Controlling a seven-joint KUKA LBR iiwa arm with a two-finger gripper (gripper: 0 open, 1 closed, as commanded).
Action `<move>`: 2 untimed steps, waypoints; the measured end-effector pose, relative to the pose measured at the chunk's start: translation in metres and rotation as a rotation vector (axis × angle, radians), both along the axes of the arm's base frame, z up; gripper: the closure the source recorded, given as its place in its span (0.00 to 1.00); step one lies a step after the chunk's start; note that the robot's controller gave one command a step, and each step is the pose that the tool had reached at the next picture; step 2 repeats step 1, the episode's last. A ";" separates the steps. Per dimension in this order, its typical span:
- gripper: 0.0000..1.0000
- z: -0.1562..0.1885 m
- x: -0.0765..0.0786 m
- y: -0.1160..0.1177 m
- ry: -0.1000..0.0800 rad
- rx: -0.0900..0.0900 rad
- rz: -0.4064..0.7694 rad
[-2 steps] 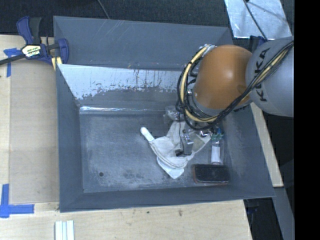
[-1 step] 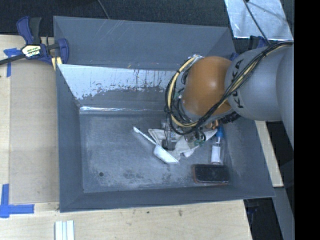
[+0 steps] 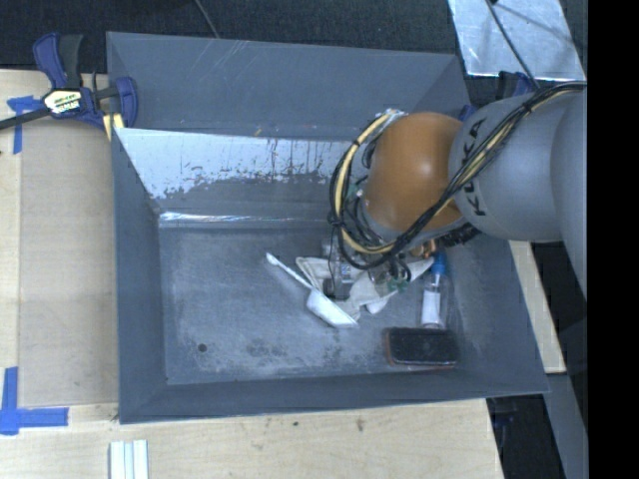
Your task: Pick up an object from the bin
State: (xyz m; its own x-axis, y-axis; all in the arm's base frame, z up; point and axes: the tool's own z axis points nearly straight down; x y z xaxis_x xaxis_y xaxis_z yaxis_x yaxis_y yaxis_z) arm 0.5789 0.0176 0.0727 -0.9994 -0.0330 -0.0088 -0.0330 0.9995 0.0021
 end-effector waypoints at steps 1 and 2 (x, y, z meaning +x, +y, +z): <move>1.00 0.098 0.019 -0.010 0.006 -0.002 0.041; 1.00 0.098 0.019 -0.010 0.006 -0.002 0.041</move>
Offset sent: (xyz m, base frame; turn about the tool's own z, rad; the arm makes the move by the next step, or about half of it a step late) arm 0.0000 0.0000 0.0000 0.0000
